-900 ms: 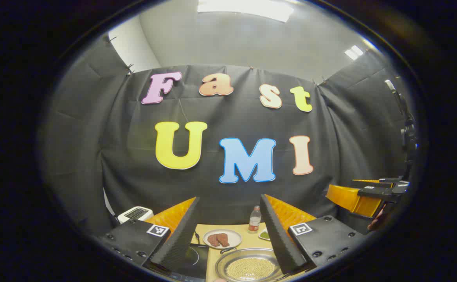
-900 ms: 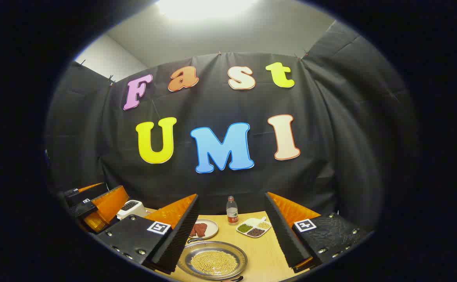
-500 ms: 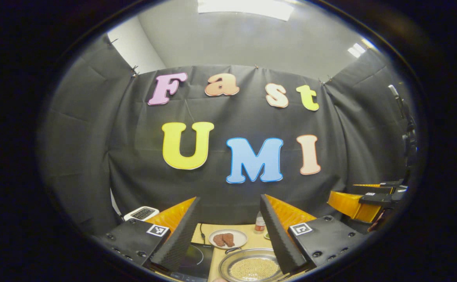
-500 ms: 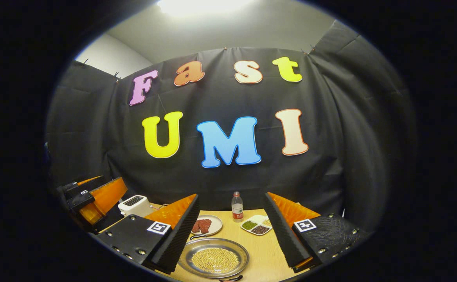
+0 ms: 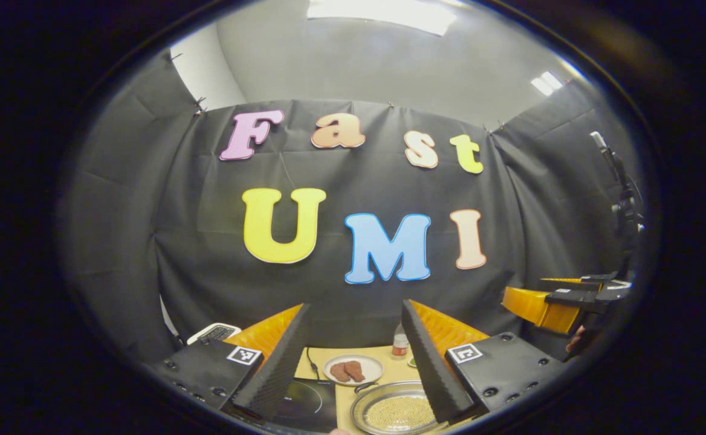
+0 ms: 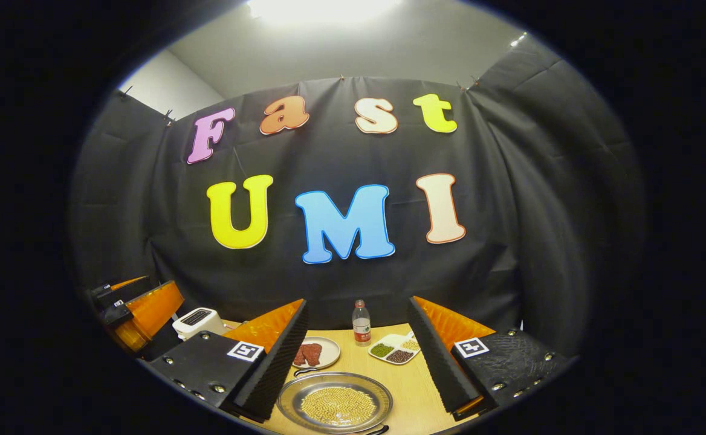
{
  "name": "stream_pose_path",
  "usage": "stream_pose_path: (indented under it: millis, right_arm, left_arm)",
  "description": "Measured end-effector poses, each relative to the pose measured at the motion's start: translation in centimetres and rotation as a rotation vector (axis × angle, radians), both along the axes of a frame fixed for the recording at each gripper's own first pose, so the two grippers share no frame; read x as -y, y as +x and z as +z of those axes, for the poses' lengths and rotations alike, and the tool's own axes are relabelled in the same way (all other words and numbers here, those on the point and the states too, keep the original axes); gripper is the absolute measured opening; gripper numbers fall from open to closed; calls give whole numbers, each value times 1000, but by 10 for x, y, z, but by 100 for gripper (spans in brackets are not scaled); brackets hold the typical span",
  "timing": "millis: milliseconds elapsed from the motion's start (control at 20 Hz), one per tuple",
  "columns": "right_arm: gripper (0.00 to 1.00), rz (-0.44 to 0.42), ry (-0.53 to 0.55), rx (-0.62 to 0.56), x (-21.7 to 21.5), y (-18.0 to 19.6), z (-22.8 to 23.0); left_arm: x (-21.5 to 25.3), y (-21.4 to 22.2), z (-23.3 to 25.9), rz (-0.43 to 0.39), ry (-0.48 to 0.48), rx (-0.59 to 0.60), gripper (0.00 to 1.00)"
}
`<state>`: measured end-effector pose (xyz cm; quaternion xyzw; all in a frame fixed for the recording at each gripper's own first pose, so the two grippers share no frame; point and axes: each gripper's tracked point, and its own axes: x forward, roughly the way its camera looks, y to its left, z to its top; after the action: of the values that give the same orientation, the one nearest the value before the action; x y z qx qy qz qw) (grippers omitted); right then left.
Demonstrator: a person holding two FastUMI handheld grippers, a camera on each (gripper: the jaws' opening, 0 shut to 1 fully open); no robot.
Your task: First push the handle of the pot to place it horizontally, then grasp the pot with both hands and set it on the induction cooktop.
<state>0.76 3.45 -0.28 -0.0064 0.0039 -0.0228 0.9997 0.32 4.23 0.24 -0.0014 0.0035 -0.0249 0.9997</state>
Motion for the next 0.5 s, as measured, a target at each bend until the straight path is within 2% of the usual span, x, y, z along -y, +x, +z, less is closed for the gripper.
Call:
stream_pose_path:
  millis: [150, 300, 500]
  right_arm:
    - [99, 4, -24, 4, -8, 2, -1]
    - [99, 43, -24, -26, -12, 5, -13]
    - [99, 104, -31, -106, -11, 11, -49]
  left_arm:
    - [-9, 5, -4, -15, -1, -4, 98]
    - [-12, 11, -8, -2, -5, -19, 96]
    - [-8, 16, -14, 18, -5, -28, 95]
